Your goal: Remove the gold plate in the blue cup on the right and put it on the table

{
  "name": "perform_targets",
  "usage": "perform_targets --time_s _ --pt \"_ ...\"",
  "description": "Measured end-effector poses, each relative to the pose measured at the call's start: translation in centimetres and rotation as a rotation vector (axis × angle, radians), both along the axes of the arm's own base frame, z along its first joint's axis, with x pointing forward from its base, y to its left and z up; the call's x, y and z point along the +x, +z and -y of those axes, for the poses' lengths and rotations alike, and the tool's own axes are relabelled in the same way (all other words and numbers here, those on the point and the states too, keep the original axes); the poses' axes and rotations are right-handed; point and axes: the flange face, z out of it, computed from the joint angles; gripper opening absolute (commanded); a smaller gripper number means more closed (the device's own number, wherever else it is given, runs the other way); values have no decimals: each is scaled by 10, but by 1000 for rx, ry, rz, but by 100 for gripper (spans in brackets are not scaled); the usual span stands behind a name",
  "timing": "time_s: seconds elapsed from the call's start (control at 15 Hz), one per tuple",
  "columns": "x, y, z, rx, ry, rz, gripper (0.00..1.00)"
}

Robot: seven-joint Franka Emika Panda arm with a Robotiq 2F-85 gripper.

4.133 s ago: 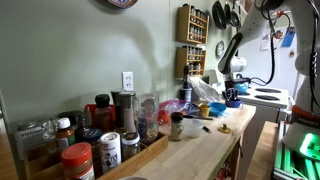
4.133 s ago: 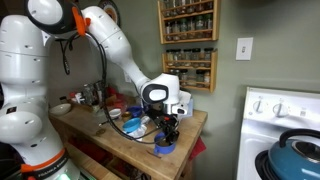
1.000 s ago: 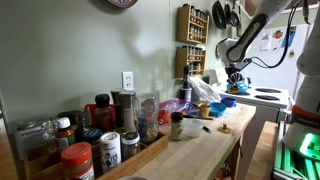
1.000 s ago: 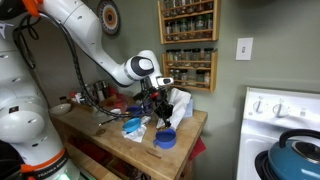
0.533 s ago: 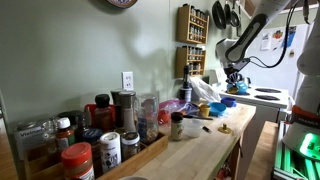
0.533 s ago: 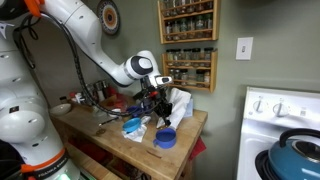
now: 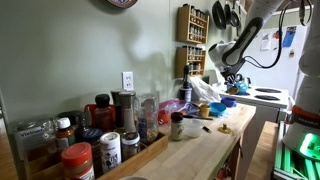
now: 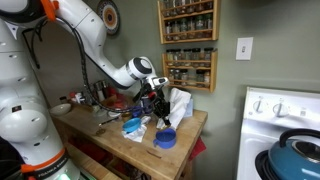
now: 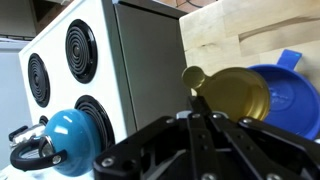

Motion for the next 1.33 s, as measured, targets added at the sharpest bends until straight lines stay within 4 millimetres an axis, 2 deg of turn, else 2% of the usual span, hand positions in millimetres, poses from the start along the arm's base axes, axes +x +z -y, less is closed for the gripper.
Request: perform_targets --time_s 0.47,1.07,1.33 --pt "24 -22 -12 -134 8 -124 0" --pt "32 -46 -28 -224 15 -304 0" --pt "36 -49 -35 -262 13 -373 0"
